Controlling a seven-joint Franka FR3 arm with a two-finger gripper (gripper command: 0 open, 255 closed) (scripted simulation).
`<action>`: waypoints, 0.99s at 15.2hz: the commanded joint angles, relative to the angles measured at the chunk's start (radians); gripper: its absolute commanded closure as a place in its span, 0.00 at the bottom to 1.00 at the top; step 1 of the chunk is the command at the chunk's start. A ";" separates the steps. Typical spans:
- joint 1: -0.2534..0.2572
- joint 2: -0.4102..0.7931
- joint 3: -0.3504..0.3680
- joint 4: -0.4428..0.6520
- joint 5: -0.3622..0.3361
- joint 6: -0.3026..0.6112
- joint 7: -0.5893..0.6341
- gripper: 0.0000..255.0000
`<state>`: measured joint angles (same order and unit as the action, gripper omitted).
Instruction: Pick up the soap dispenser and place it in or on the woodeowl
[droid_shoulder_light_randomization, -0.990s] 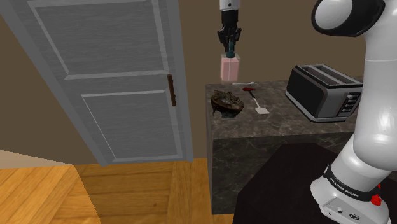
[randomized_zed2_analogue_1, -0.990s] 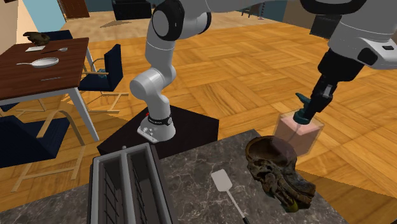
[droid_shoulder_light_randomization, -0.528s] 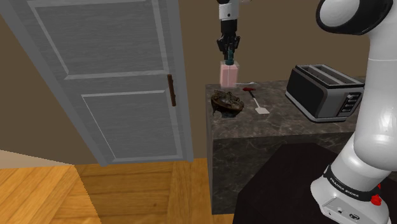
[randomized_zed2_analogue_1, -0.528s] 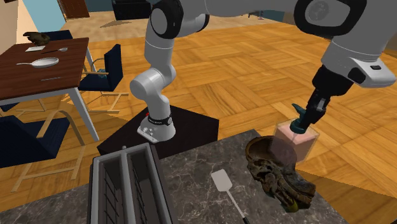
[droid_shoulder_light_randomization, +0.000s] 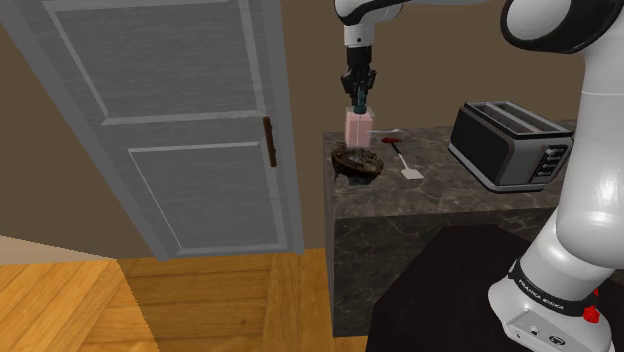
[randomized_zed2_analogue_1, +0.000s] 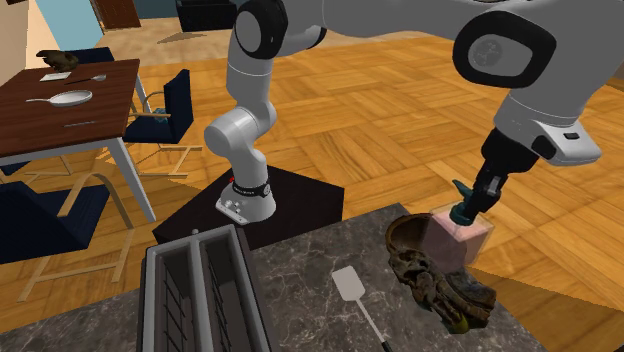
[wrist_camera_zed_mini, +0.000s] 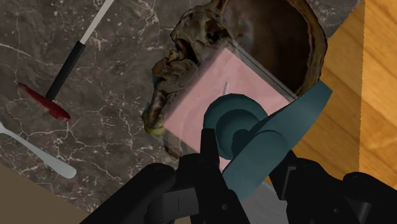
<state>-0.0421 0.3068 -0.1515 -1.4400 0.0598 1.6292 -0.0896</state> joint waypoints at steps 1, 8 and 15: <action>0.000 -0.001 0.000 -0.006 0.000 0.005 0.000 1.00; 0.000 -0.001 0.000 -0.006 0.000 0.005 0.000 0.00; -0.007 0.030 -0.001 0.140 0.004 -0.109 -0.001 0.00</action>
<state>-0.0453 0.3296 -0.1514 -1.3473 0.0628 1.5611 -0.0877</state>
